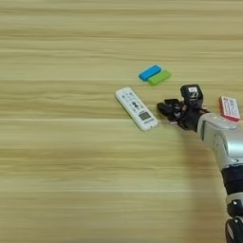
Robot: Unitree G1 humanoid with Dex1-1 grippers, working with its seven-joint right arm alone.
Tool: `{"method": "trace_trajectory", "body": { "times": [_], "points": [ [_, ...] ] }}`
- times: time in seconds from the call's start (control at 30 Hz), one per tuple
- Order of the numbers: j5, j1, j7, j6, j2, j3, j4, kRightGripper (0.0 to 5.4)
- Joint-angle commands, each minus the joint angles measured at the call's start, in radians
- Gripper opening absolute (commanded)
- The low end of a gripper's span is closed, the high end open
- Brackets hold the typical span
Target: Move the objects on the table
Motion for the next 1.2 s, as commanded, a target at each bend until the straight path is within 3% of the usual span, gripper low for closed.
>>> {"method": "trace_trajectory", "body": {
  "times": [0.03,0.37,0.87,1.2],
  "points": [
    [-0.01,-0.053,-0.011,-0.038,-0.029,-0.006,-0.049,4.3],
    [-0.007,-0.054,-0.023,-0.063,-0.021,-0.026,-0.054,5.38],
    [0.02,-0.058,-0.031,-0.13,-0.006,-0.073,-0.074,5.38],
    [0.026,0.0,-0.003,-0.152,0.007,-0.046,-0.219,5.38]
  ]
}}
